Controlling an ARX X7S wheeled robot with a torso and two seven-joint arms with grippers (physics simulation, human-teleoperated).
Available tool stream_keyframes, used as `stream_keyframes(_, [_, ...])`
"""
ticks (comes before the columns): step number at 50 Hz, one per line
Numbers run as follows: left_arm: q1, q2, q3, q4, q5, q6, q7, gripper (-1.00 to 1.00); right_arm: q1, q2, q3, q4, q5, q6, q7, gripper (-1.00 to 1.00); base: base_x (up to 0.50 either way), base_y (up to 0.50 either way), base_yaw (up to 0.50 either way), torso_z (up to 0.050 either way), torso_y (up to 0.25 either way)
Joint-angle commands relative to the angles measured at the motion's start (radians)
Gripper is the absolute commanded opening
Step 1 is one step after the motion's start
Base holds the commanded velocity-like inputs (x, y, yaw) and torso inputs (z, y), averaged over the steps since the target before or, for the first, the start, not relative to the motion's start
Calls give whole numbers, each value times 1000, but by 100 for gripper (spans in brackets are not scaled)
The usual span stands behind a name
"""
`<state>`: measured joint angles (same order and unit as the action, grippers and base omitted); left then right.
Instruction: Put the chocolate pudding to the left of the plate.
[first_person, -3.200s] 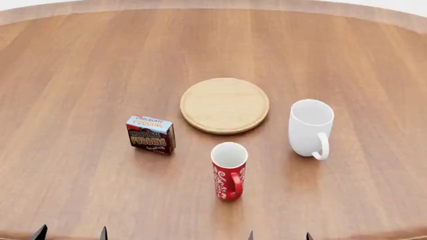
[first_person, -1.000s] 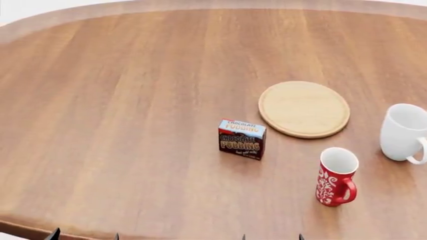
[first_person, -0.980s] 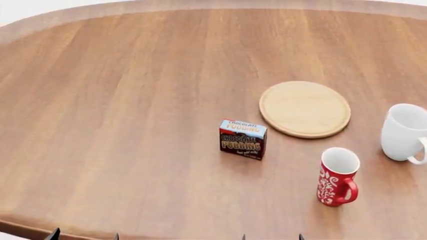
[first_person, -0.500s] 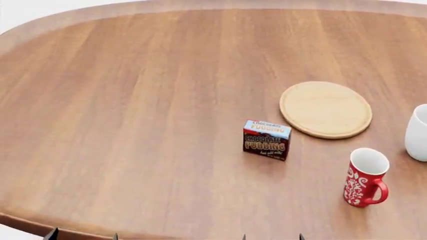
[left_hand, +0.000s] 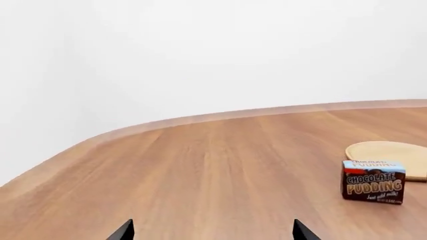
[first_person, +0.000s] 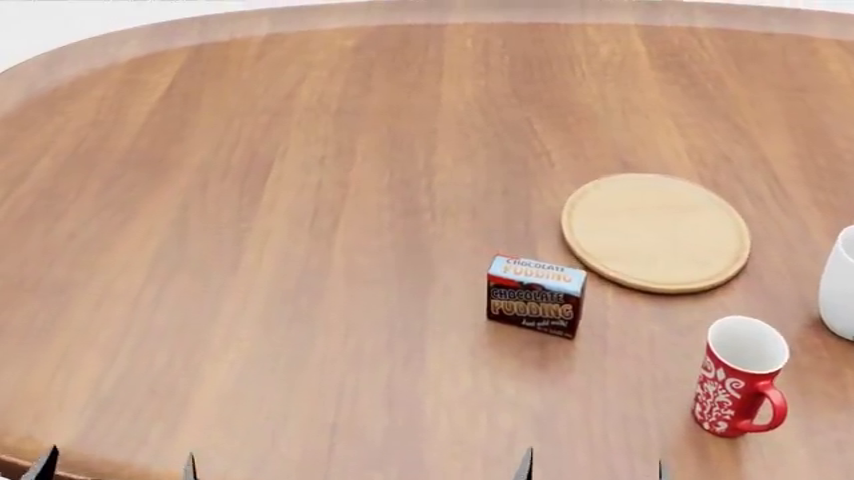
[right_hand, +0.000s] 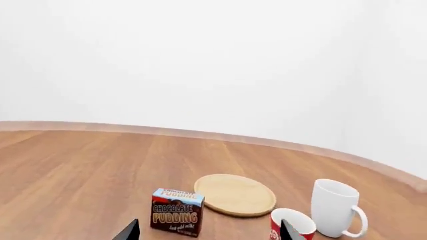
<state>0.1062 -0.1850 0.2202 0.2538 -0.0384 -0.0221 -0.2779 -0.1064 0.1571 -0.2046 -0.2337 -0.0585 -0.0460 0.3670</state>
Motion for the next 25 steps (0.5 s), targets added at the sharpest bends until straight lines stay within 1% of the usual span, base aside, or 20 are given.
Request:
stream_keyframes(1, [27, -10, 7, 69, 21, -20, -30, 100, -18, 6, -2, -52, -33, 16, 41, 100, 281, 0, 0, 0, 0])
stream_keyframes(4, [19, -14, 11, 54, -10, -18, -7, 100, -12, 12, 2, -40, 2, 11, 26, 100, 284, 0, 0, 0, 0])
stream_keyframes(20, [30, -26, 13, 80, -6, -19, -29, 100, -8, 19, -18, -42, -9, 28, 40, 100, 285, 0, 0, 0, 0])
stream_keyframes(25, [24, -30, 16, 62, -10, -4, -35, 100, -7, 22, -22, -37, -9, 24, 44, 100, 284, 0, 0, 0, 0])
